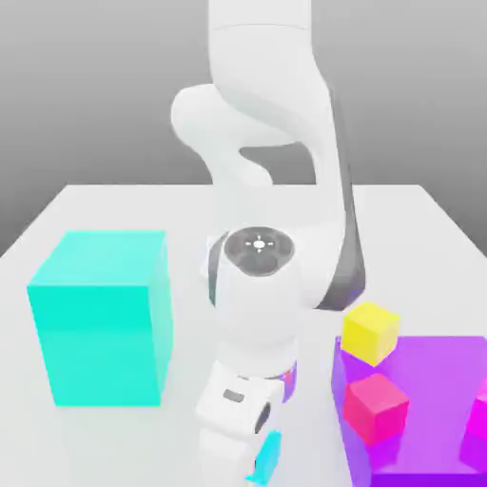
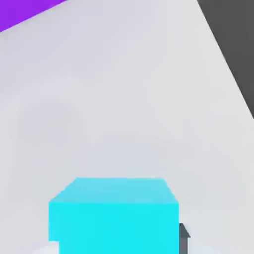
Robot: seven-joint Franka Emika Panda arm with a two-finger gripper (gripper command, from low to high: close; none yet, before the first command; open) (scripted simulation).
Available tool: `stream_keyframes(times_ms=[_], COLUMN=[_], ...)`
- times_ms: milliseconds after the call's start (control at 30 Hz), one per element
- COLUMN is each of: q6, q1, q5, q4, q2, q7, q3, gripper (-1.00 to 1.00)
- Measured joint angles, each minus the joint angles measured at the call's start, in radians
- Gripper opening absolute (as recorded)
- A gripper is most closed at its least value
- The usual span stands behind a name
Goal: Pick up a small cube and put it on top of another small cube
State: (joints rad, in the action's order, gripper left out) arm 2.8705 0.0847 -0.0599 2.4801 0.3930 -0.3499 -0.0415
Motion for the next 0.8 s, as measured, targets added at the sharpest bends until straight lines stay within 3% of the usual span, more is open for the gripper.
stream_keyframes(times_ms=[233,667,800], q6=[-0.181,-0.502,-0.412], q1=[0.053,0.223,0.229], q5=[0.041,0.0,-0.006], q4=[0.058,0.197,0.241], q2=[-0.24,-0.702,-0.656], q7=[0.141,0.711,0.765], q3=[0.0,0.163,0.192], gripper=[-1.0,-1.0,-1.0])
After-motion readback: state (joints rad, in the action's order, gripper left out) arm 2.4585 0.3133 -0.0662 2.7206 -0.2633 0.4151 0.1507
